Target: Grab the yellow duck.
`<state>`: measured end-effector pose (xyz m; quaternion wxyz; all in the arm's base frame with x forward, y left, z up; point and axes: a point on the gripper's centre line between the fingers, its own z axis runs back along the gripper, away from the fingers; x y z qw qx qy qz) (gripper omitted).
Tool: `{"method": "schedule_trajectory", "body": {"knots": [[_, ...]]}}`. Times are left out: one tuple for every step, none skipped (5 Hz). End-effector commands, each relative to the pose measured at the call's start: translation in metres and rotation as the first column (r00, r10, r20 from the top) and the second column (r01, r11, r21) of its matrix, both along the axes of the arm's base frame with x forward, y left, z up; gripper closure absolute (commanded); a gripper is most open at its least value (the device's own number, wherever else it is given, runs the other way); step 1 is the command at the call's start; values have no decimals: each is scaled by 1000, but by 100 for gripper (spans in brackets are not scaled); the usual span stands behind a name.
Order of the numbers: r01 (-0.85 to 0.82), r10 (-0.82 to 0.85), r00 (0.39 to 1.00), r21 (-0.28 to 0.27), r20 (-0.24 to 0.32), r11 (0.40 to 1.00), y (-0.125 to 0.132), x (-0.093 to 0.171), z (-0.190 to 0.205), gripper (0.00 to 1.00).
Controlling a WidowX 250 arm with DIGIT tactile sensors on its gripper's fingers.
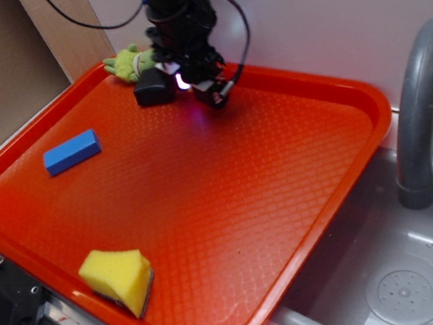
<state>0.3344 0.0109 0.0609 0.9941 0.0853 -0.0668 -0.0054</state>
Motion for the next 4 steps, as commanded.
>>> {"method": "schedule_trajectory", "body": {"knots": [[-128, 133, 989, -82, 60, 988, -20, -51, 118, 100], [-197, 207, 977, -164, 50, 967, -16, -75, 147, 100], [-245, 259, 966, -235, 27, 940, -9, -92, 165, 100], [-233, 238, 971, -252, -8, 939, -7, -92, 164, 100]]}}
